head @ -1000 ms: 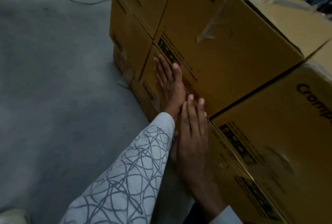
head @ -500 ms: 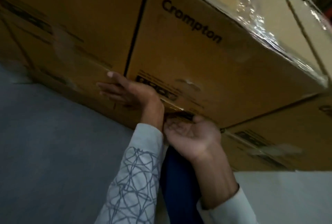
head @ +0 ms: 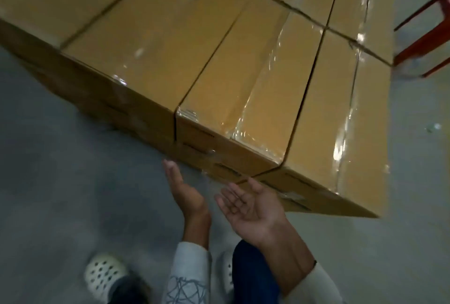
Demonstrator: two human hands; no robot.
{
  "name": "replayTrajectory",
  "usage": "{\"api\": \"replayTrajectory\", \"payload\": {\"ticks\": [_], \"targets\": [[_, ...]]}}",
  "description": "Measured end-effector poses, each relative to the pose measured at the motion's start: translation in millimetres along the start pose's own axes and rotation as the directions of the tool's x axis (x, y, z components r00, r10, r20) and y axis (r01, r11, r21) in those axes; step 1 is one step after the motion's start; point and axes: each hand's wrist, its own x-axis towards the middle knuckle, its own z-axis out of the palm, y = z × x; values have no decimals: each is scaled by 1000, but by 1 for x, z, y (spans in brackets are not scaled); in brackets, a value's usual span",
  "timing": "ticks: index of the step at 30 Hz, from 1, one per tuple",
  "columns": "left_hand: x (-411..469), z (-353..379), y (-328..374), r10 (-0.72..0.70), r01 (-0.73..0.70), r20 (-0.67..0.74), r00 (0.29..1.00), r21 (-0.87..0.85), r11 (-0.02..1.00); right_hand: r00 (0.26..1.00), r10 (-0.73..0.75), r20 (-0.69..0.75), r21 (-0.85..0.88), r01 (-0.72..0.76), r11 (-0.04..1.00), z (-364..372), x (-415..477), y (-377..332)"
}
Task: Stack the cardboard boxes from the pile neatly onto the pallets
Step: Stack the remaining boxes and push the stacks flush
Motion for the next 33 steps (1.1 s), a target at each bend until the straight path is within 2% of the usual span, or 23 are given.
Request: {"api": "replayTrajectory", "payload": {"ticks": [3, 5, 6, 8, 11, 12, 14, 17, 20, 23, 26, 33], "targets": [[-111, -12, 51, -41, 25, 113, 993, 138, 990, 999, -52, 6, -181, 52, 982, -1, -89, -13], [-179, -6, 79, 14, -48, 132, 991, 263, 964, 992, -117, 47, -348, 126, 929, -5, -146, -25], [-214, -3, 92, 39, -98, 168, 985, 364, 926, 986, -128, 106, -465, 163, 870, -9, -172, -32], [-275, 2, 106, 90, -209, 232, 969, 568, 796, 965, -164, 206, -677, 261, 688, -24, -225, -49], [-343, 4, 114, 85, -272, 297, 951, 673, 688, 895, -213, 392, -816, 445, 368, -55, -282, -77], [-365, 7, 119, 90, -293, 319, 943, 675, 677, 883, -211, 419, -831, 467, 302, -66, -292, -88], [-410, 15, 131, 90, -334, 364, 927, 691, 641, 883, -175, 436, -855, 467, 224, -90, -314, -106], [-466, 20, 133, 93, -327, 369, 925, 644, 691, 873, -165, 458, -867, 480, 136, -131, -341, -127], [-503, 20, 115, 93, -347, 391, 916, 652, 674, 863, -177, 473, -856, 498, 140, -173, -361, -144], [-535, 23, 90, 98, -332, 380, 920, 623, 708, 860, -218, 461, -838, 503, 212, -223, -383, -157], [-566, 35, 64, 101, -299, 346, 933, 588, 751, 855, -191, 482, -830, 515, 215, -270, -404, -178], [-611, 99, 3, 3, -283, 409, 913, 627, 726, 892, -231, 389, -753, 452, 479, -338, -410, -273]]}}
